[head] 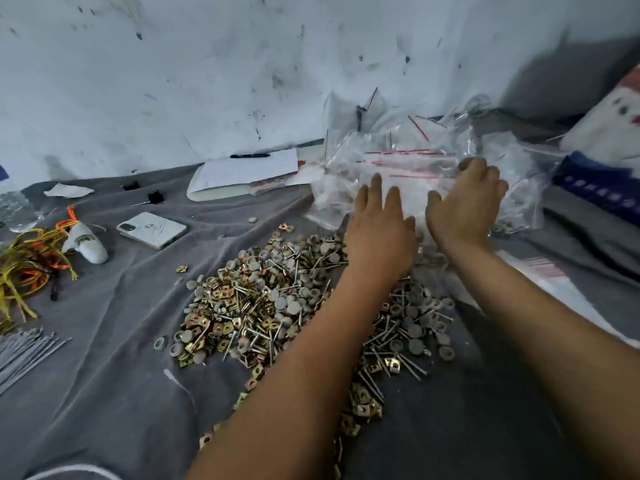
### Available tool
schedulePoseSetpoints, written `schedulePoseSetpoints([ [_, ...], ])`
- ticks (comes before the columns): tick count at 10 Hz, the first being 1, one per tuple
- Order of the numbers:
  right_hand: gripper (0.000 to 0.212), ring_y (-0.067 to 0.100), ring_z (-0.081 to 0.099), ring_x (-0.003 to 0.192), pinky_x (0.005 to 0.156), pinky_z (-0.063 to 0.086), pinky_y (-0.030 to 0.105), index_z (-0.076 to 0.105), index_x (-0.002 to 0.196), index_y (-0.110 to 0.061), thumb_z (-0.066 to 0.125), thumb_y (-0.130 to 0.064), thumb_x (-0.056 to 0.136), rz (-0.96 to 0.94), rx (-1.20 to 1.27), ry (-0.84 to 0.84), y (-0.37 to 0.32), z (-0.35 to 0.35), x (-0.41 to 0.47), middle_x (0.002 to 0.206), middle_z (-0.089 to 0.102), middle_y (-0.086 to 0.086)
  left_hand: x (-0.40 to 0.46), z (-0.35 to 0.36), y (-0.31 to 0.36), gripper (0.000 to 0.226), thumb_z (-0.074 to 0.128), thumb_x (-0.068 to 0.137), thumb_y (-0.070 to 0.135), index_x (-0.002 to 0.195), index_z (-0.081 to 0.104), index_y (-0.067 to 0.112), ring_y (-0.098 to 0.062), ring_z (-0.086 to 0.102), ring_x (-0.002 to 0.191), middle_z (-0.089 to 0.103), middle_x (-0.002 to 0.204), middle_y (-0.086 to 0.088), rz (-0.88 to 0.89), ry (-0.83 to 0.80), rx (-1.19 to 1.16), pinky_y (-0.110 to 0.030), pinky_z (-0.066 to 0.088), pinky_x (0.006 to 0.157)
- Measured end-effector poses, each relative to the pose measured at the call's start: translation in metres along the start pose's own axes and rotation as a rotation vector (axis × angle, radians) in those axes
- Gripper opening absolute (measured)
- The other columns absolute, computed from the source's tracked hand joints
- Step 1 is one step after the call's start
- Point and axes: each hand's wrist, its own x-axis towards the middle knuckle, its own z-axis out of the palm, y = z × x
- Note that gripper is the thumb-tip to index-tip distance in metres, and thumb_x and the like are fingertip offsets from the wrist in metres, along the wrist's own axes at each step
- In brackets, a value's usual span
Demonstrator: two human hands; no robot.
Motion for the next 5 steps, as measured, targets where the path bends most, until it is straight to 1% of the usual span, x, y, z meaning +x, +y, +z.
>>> schedulePoseSetpoints([
  [1, 0.028, 0.034, 0.049, 0.118, 0.095, 0.045, 0.047, 0.064, 0.116, -0.009, 0.064, -0.01, 0.089, -0.482, -0.036, -0.02, 0.016, 0.011, -0.004, 0.123, 0.059, 0.015, 0.019, 0.028, -0.001, 0.073, 0.048, 0.106, 0.039, 0.165, 0.015, 0.013, -0.031, 0.006, 0.161, 0.008, 0.174, -0.01, 0.089, -0.278, 0.158, -0.047, 0.015, 0.129],
  [2, 0.034, 0.032, 0.04, 0.138, 0.112, 0.036, 0.048, 0.064, 0.134, -0.014, 0.054, -0.019, 0.102, -0.608, -0.155, -0.418, 0.035, 0.026, -0.002, 0.146, 0.052, 0.013, 0.022, 0.045, -0.005, 0.078, 0.051, 0.102, 0.035, 0.166, 0.014, 0.012, -0.03, 0.005, 0.161, 0.008, 0.174, -0.01, 0.077, -0.373, 0.174, -0.049, 0.014, 0.13],
  [3, 0.054, 0.033, 0.032, 0.146, 0.119, 0.03, 0.045, 0.046, 0.152, -0.019, 0.058, -0.025, 0.099, -0.607, -0.265, -0.601, 0.039, 0.025, 0.003, 0.16, 0.038, 0.012, 0.029, 0.041, -0.009, 0.079, 0.049, 0.102, 0.036, 0.166, 0.011, 0.01, -0.029, 0.004, 0.161, 0.008, 0.174, -0.012, 0.076, -0.424, 0.155, -0.047, 0.01, 0.13],
  [4, 0.054, 0.032, 0.041, 0.14, 0.116, 0.034, 0.042, 0.051, 0.148, -0.016, 0.061, -0.016, 0.095, -0.573, -0.181, -0.619, 0.022, 0.01, 0.008, 0.153, 0.046, 0.012, 0.027, 0.024, -0.013, 0.066, 0.047, 0.103, 0.027, 0.162, 0.025, 0.006, -0.034, 0.014, 0.159, 0.02, 0.171, -0.016, 0.101, -0.381, 0.082, -0.046, 0.015, 0.129],
  [5, 0.039, 0.022, 0.06, 0.125, 0.107, 0.048, 0.037, 0.066, 0.131, -0.018, 0.071, -0.016, 0.092, -0.519, 0.238, -0.4, -0.001, -0.017, -0.002, 0.132, 0.066, 0.002, 0.004, 0.003, -0.021, 0.056, 0.049, 0.106, 0.027, 0.158, 0.037, 0.01, -0.034, 0.016, 0.158, 0.026, 0.169, -0.016, 0.06, -0.181, -0.093, -0.043, 0.015, 0.127],
])
